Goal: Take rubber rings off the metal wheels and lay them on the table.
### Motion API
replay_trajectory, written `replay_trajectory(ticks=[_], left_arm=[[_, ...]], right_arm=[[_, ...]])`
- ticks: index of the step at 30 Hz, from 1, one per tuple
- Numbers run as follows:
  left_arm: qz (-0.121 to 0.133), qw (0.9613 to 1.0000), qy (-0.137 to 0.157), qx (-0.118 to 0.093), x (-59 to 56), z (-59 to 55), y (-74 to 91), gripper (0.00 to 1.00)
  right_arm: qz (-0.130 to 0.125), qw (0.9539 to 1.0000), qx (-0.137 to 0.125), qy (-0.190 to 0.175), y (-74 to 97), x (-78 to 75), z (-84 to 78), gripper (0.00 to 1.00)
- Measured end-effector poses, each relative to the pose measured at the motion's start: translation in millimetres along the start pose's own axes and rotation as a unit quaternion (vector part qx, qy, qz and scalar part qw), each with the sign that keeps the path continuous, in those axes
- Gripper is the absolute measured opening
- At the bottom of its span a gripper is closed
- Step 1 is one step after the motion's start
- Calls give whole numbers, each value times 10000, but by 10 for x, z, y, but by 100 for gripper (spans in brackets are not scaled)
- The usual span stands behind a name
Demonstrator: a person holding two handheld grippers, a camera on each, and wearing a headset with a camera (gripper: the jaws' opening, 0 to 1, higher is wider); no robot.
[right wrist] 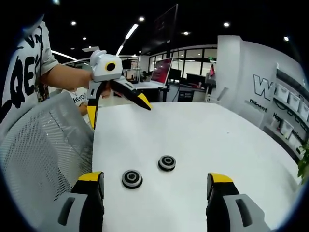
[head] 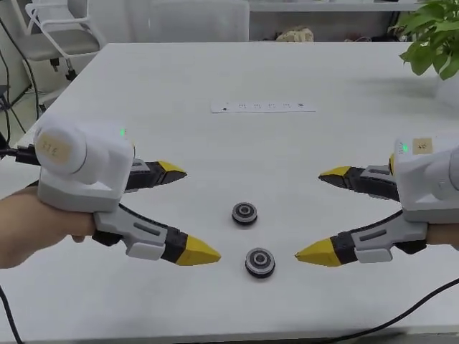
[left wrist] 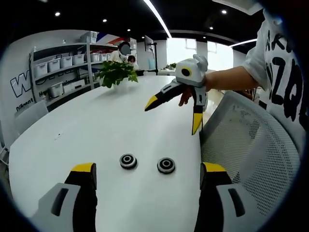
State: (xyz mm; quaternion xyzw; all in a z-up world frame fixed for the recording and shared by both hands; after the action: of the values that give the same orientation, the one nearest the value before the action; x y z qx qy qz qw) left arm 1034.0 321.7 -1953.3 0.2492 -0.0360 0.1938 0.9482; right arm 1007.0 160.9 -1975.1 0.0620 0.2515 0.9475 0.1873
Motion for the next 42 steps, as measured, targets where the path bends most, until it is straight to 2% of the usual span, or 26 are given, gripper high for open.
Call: replay_trajectory(ticks=[16, 33, 42], left_arm=[[-258, 9996, 24, 135, -109, -75, -160, 81], [-482, 9981, 49, 375, -207, -232, -293, 74], [-560, 9973, 107, 470, -209, -277, -370, 71]], right_arm=[[131, 9998, 32, -153, -73, 12, -130, 81], [515, 9981, 296, -150, -282, 90, -290, 72], [657, 9970, 371, -193, -349, 75, -376, 67]])
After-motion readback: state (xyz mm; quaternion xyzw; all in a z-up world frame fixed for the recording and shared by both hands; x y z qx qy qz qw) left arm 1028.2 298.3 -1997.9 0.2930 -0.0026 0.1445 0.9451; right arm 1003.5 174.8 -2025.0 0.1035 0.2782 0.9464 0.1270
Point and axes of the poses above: the centre of the closed fingertips' face, and the gripper's own axes: y roughly backward along the fingers, x roughly to its left, z roughly out of its top, the point moved 3 cm from there along y, roughly backward along the fingers, and after that the axes turned 13 degrees about z, right-handed, at the moved point
